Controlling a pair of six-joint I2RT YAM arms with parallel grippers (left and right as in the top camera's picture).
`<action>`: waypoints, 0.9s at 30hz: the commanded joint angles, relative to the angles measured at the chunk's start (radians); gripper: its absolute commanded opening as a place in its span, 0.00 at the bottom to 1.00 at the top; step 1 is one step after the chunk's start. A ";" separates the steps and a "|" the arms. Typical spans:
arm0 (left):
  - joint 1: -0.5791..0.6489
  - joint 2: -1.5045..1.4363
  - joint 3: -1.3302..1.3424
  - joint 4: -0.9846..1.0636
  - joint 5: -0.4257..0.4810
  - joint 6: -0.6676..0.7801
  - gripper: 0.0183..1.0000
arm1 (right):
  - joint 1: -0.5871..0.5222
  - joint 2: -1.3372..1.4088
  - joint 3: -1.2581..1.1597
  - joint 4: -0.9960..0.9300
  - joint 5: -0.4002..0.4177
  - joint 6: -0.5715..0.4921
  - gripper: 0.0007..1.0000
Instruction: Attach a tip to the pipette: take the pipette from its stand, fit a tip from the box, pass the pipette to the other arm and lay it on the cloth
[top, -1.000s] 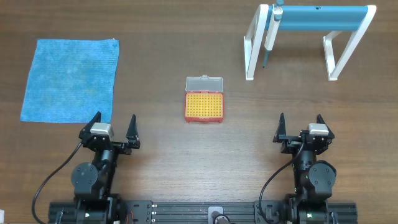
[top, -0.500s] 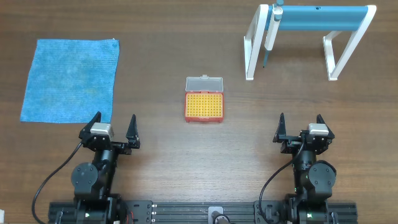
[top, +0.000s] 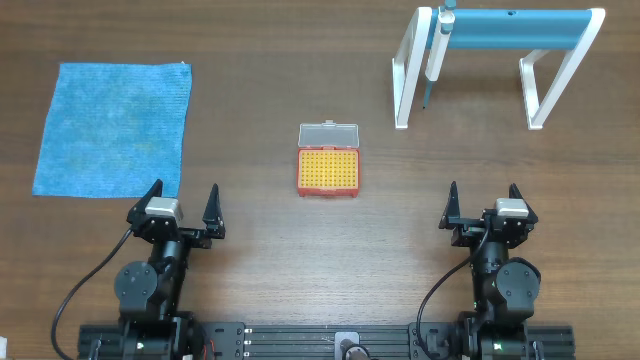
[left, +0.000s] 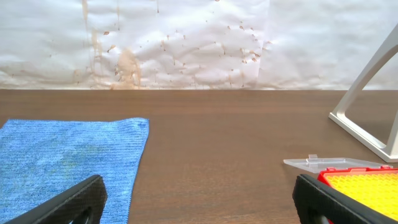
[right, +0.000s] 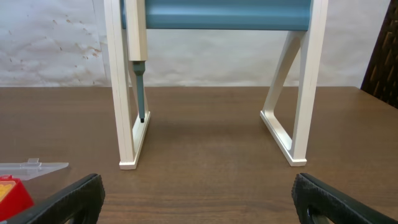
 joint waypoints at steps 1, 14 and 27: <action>-0.002 -0.008 -0.002 -0.008 -0.011 -0.012 0.96 | -0.005 0.047 0.039 -0.001 -0.052 0.013 0.97; -0.002 -0.008 -0.002 -0.008 -0.011 -0.012 0.96 | 0.057 1.349 0.379 1.096 -0.100 0.103 0.97; -0.002 -0.008 -0.002 -0.008 -0.011 -0.012 0.96 | 0.085 1.608 0.583 1.080 -0.053 0.052 0.97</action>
